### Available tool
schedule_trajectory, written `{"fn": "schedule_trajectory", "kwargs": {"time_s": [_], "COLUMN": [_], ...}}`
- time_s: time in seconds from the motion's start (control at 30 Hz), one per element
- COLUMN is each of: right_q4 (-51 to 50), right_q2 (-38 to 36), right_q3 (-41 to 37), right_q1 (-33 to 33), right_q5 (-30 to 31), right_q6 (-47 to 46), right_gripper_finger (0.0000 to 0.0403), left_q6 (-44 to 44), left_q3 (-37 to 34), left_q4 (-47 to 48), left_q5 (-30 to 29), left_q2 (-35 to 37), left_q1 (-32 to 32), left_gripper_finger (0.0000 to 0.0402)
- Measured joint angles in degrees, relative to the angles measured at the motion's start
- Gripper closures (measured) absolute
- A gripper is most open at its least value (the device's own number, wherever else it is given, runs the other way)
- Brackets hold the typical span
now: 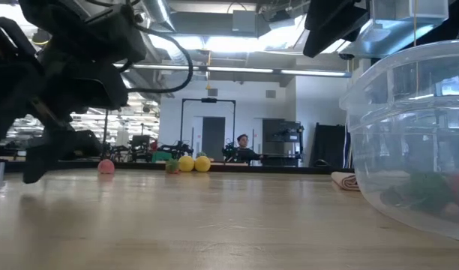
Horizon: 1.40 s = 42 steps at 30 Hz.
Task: Pick and placing Produce into tupperware
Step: Put the blackberry into the transparent container
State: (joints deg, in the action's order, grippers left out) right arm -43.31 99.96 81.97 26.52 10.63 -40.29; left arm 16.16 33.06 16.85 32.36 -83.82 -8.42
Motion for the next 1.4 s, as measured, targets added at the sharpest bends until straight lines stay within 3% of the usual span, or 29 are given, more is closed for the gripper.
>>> {"fn": "schedule_trajectory", "kwargs": {"time_s": [0.2,0.77,1.4], "right_q4": [0.2,0.3,0.3], "right_q2": [0.0,0.0,0.0], "right_q3": [0.0,0.0,0.0], "right_q1": [0.0,0.0,0.0], "right_q5": [0.0,0.0,0.0], "right_q6": [-0.1,0.0,0.1], "right_gripper_finger": [0.0219,0.0219,0.0219], "left_q6": [0.3,0.2,-4.9], "left_q3": [0.0,0.1,0.2], "left_q4": [-1.7,-1.1,1.2], "left_q5": [2.0,-8.0,-18.0], "left_q2": [-0.6,-0.5,-0.4], "left_q1": [-1.8,-7.3,-9.0], "left_gripper_finger": [0.0156,0.0157,0.017]}}
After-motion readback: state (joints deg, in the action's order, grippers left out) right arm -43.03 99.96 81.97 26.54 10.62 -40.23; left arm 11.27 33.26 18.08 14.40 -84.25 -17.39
